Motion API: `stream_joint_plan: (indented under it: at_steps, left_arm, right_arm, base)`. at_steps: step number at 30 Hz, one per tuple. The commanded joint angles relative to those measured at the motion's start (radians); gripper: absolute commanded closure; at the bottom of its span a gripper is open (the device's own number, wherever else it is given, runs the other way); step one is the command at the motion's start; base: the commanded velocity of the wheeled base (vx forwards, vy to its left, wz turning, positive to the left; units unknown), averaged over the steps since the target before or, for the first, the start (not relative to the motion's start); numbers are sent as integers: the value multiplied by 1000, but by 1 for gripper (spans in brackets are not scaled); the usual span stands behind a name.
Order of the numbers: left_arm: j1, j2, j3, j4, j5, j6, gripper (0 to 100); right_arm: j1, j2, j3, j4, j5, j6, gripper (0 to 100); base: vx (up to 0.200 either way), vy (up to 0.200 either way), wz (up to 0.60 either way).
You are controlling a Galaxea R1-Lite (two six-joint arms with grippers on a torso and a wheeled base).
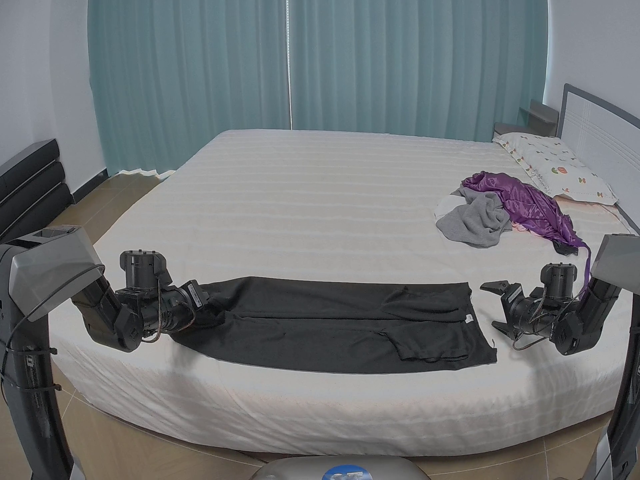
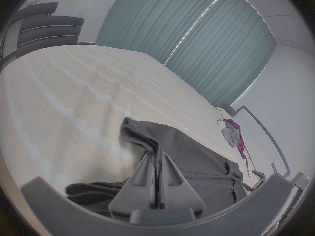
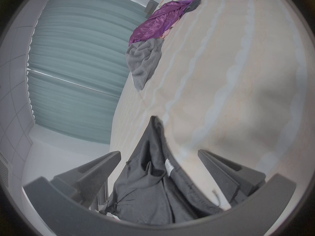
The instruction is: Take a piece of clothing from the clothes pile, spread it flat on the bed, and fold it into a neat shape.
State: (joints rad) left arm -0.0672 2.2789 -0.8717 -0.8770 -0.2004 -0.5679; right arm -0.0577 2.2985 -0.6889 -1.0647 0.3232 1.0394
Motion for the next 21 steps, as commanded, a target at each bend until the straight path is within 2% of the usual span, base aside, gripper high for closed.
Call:
stream_joint_plan:
  at_steps: [1,5,21]
  left_arm:
    - [-8,-32,8,0,4,-20,100]
    - [-22,-55,10,3,27,-53,100]
    - [-103,-130,22,21,61,-81,100]
  right_arm:
    - [1,-1,0,0,0,1,0]
    - [-1,-2,0,0,0,1,0]
    - [-1,1,2,-23,0,24,0]
  base:
    - [0,-200,0]
    - [0,-200,0]
    - [0,-200,0]
